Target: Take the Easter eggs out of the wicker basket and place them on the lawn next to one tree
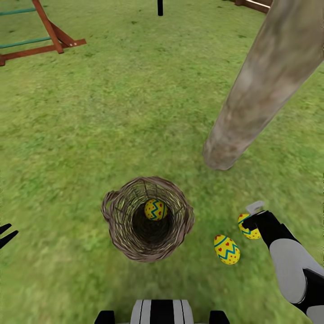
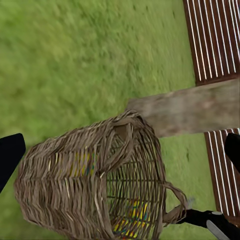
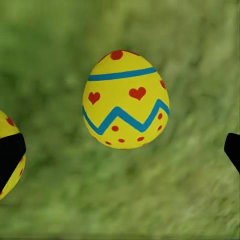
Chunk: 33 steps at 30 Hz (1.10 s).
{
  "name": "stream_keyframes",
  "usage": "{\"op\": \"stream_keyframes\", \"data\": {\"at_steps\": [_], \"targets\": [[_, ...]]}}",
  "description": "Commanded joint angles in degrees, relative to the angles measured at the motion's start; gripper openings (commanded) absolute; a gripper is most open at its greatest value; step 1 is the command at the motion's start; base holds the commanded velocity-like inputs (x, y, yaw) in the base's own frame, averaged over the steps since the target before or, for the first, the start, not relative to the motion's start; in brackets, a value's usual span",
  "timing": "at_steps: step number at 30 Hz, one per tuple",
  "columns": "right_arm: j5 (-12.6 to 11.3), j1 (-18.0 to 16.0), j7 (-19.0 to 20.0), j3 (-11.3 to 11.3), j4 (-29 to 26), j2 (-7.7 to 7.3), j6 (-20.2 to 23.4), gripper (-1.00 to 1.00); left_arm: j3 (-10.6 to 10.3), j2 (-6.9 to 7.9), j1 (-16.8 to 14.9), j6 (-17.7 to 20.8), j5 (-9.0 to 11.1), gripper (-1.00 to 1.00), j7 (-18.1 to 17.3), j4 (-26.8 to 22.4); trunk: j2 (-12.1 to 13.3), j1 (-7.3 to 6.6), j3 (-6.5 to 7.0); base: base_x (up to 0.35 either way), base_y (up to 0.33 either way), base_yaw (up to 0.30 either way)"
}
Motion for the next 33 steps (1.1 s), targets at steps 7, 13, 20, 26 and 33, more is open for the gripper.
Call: {"op": "stream_keyframes", "data": {"at_steps": [7,13,20,26,33], "targets": [[0.61,-0.03,6.04,-0.21,-0.39,-0.03,0.20,1.00,0.03,-0.02,-0.04,0.60,-0.15,1.00,-0.31,0.01,2.81,-1.55,1.23,0.000,0.000,0.000],[0.54,0.01,11.11,-0.23,-3.50,-0.01,0.39,1.00,0.03,-0.29,-0.04,0.60,-0.15,1.00,-0.31,0.01,5.22,-2.87,2.31,0.000,0.000,0.000],[0.45,0.03,21.56,-0.29,-6.92,-0.17,0.45,1.00,-3.04,-0.37,-0.04,0.60,-0.15,1.00,-0.31,0.01,8.02,-4.40,3.57,0.000,0.000,0.000],[0.34,0.06,27.42,-0.30,-9.66,-0.10,2.39,1.00,-3.31,-0.26,-0.04,0.60,-0.15,1.00,-0.31,0.25,10.43,-5.72,4.64,0.000,0.000,0.000],[-0.10,0.18,28.43,-0.38,-12.20,0.27,5.40,1.00,-3.39,-0.27,-0.04,0.57,-0.15,1.00,-0.31,0.42,13.24,-7.26,5.90,0.000,0.000,0.000]]}}
